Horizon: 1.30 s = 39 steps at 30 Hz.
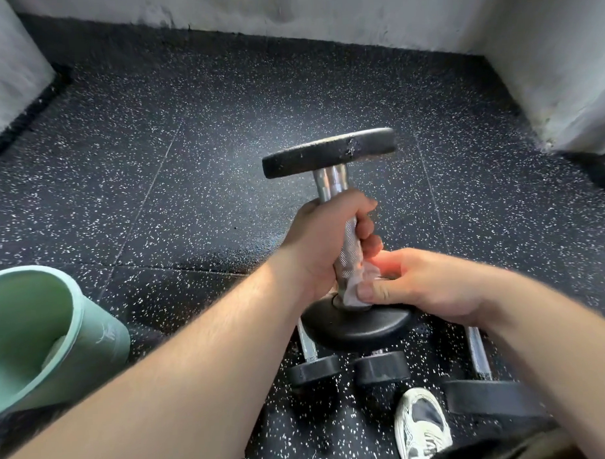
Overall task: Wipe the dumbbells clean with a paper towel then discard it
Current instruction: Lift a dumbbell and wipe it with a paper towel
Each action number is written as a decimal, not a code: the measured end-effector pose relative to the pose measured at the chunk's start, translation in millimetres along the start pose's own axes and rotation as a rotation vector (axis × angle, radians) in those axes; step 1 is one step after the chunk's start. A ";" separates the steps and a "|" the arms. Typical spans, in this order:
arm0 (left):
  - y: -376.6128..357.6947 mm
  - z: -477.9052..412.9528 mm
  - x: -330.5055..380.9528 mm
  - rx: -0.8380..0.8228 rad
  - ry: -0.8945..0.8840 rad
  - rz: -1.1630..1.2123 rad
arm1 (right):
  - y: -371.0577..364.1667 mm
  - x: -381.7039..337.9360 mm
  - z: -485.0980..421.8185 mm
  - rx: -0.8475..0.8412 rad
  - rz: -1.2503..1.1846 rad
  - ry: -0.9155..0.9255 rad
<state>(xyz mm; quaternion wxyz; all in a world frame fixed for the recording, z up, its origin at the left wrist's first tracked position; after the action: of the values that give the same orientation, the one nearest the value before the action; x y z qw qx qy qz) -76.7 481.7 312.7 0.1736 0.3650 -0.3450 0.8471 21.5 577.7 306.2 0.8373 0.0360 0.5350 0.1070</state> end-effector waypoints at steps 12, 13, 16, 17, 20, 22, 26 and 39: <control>8.7 -2.2 1.3 0.212 -0.181 -0.134 | -23.3 -16.2 3.2 0.252 0.155 0.003; 9.8 -2.6 1.5 0.236 -0.187 -0.146 | -23.0 -16.5 0.7 0.258 0.178 0.009; 13.4 -4.4 2.7 0.277 -0.181 -0.116 | -19.7 -18.4 -6.9 0.211 0.219 0.023; 16.1 -5.1 4.5 0.275 -0.169 -0.093 | -17.9 -18.3 -9.6 0.182 0.194 0.024; 20.5 -4.9 11.1 0.144 -0.100 0.011 | -12.1 -18.3 -15.1 0.058 0.068 0.023; 19.4 -1.8 15.7 0.018 -0.061 0.090 | -9.3 -16.7 -17.8 -0.025 -0.042 0.022; 16.0 0.6 20.7 -0.128 -0.056 0.107 | -3.7 -10.8 -24.6 -0.123 -0.158 0.024; 8.1 -3.8 19.0 -0.050 -0.011 0.075 | -9.3 4.1 -35.7 -0.194 -0.420 0.023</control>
<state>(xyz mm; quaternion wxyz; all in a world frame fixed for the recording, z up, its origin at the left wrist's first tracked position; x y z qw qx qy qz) -95.8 479.5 321.1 0.1490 0.3519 -0.3806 0.8421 -7.9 567.6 285.8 0.8344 -0.1582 0.5276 -0.0182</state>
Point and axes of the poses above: each hand's wrist, its own z-axis away from the middle knuckle, its own y-axis out of the back of the hand, x = y × z, the point moved 3 cm from there along -z, towards the middle knuckle, and after that the axes turned 7 degrees about y, right-handed, at the moved point
